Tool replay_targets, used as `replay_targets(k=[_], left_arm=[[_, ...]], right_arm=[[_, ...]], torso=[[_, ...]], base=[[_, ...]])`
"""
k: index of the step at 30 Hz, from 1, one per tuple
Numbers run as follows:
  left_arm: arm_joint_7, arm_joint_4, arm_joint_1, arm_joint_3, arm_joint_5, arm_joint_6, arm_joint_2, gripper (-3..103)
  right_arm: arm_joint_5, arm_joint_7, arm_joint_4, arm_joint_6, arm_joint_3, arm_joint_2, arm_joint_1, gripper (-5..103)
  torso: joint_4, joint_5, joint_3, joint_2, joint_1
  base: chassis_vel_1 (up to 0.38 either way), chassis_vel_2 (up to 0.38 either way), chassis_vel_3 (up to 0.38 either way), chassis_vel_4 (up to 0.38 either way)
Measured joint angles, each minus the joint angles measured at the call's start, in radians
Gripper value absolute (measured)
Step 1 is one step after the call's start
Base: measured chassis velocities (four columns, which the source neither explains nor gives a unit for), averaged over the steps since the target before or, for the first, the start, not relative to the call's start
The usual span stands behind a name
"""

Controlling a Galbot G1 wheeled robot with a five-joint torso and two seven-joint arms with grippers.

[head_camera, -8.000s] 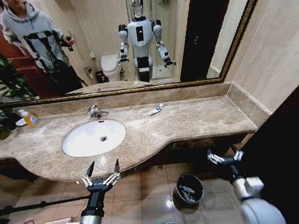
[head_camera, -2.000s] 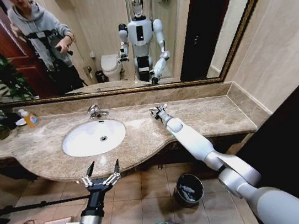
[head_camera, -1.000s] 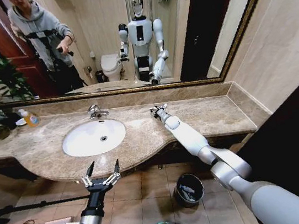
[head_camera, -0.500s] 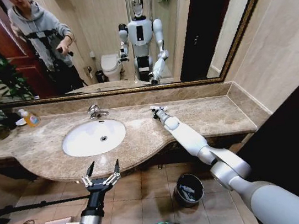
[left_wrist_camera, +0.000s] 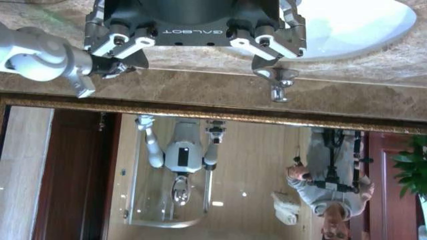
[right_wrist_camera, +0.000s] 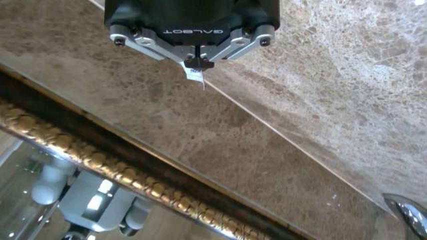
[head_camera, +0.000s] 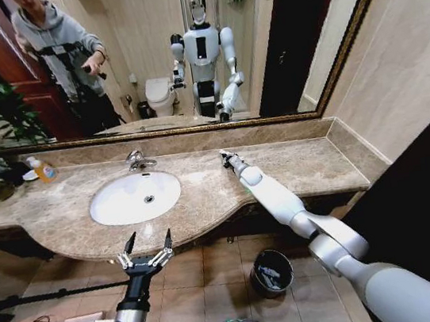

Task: Pick up the trash from the sink and place it in the trash bin.

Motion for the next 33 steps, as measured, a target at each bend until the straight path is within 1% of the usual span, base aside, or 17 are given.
replay_targets(k=[4, 5, 6, 7, 10, 11, 15, 16, 18, 20, 21, 24, 25, 28, 30, 32, 33], left_arm=[[0.0, 0.0, 0.0, 0.0, 0.0, 0.0, 0.0, 100], [0.0, 0.0, 0.0, 0.0, 0.0, 0.0, 0.0, 100], [0.0, 0.0, 0.0, 0.0, 0.0, 0.0, 0.0, 100], [0.0, 0.0, 0.0, 0.0, 0.0, 0.0, 0.0, 100], [0.0, 0.0, 0.0, 0.0, 0.0, 0.0, 0.0, 100], [0.0, 0.0, 0.0, 0.0, 0.0, 0.0, 0.0, 100], [0.0, 0.0, 0.0, 0.0, 0.0, 0.0, 0.0, 100], [0.0, 0.0, 0.0, 0.0, 0.0, 0.0, 0.0, 100], [0.0, 0.0, 0.0, 0.0, 0.0, 0.0, 0.0, 100], [0.0, 0.0, 0.0, 0.0, 0.0, 0.0, 0.0, 100], [0.0, 0.0, 0.0, 0.0, 0.0, 0.0, 0.0, 100], [0.0, 0.0, 0.0, 0.0, 0.0, 0.0, 0.0, 100], [0.0, 0.0, 0.0, 0.0, 0.0, 0.0, 0.0, 100], [0.0, 0.0, 0.0, 0.0, 0.0, 0.0, 0.0, 100], [0.0, 0.0, 0.0, 0.0, 0.0, 0.0, 0.0, 100], [0.0, 0.0, 0.0, 0.0, 0.0, 0.0, 0.0, 100], [0.0, 0.0, 0.0, 0.0, 0.0, 0.0, 0.0, 100]], right_arm=[[0.021, 0.005, 0.074, -0.024, 0.015, -0.03, -0.031, 0], [0.043, 0.012, 0.154, -0.043, 0.026, -0.068, -0.065, 0], [0.048, 0.014, 0.19, -0.048, 0.032, -0.089, -0.082, 0], [0.048, 0.014, 0.19, -0.048, 0.032, -0.089, -0.082, 0], [0.064, 0.025, 0.326, -0.052, 0.084, -0.166, -0.16, 0], [0.064, 0.025, 0.326, -0.052, 0.084, -0.166, -0.16, 0], [0.135, 0.042, 0.477, -0.067, 0.203, -0.257, -0.282, 0], [0.135, 0.042, 0.477, -0.067, 0.203, -0.257, -0.282, 0], [0.157, 0.043, 0.529, -0.071, 0.249, -0.29, -0.325, 0], [0.193, 0.043, 0.616, -0.079, 0.334, -0.345, -0.413, 0], [0.193, 0.043, 0.616, -0.079, 0.334, -0.345, -0.413, 0], [0.243, 0.049, 0.723, -0.088, 0.437, -0.404, -0.545, 0], [0.243, 0.049, 0.723, -0.088, 0.437, -0.404, -0.545, 0], [0.308, 0.069, 0.841, -0.107, 0.527, -0.43, -0.682, 0], [0.321, 0.072, 0.865, -0.113, 0.543, -0.43, -0.705, 0], [0.359, 0.086, 0.944, -0.131, 0.601, -0.417, -0.777, 0], [0.359, 0.086, 0.944, -0.131, 0.601, -0.417, -0.777, 0]], torso=[[0.0003, 0.0, 0.0, 0.0, 0.0], [0.0003, 0.0, 0.0, 0.0, 0.0], [0.0003, 0.0002, 0.0, 0.0, 0.0], [0.0003, 0.0002, 0.0, 0.0, 0.0], [0.0, 0.0002, 0.0, 0.0, 0.0], [0.0, 0.0002, 0.0, 0.0, 0.0], [0.0001, 0.0005, 0.0, 0.0, 0.0], [0.0001, 0.0005, 0.0, 0.0, 0.0], [0.0001, 0.0004, 0.0, 0.0, 0.0], [0.0001, 0.0005, 0.0, 0.0, 0.0], [0.0001, 0.0005, 0.0, 0.0, 0.0], [-0.0002, 0.0005, 0.0, 0.0, 0.0], [-0.0002, 0.0005, 0.0, 0.0, 0.0], [-0.0004, 0.0002, 0.0, 0.0, 0.0], [-0.0003, 0.0003, 0.0, 0.0, 0.0], [0.0001, -0.0002, 0.0, 0.0, 0.0], [0.0001, -0.0002, 0.0, 0.0, 0.0]], base=[[0.0, 0.0, 0.0, 0.0], [0.0, 0.0, 0.0, 0.0], [0.0, 0.0, 0.0, 0.0], [0.0, 0.0, 0.0, 0.0], [0.0, 0.0, 0.0, 0.0], [0.0, 0.0, 0.0, 0.0], [0.0, 0.0, 0.0, 0.0], [0.0, 0.0, 0.0, 0.0], [0.0, 0.0, 0.0, 0.0], [0.0, 0.0, 0.0, 0.0], [0.0, 0.0, 0.0, 0.0], [0.0, 0.0, 0.0, 0.0], [0.0, 0.0, 0.0, 0.0], [0.0, 0.0, 0.0, 0.0], [0.0, 0.0, 0.0, 0.0], [0.0, 0.0, 0.0, 0.0], [0.0, 0.0, 0.0, 0.0]])
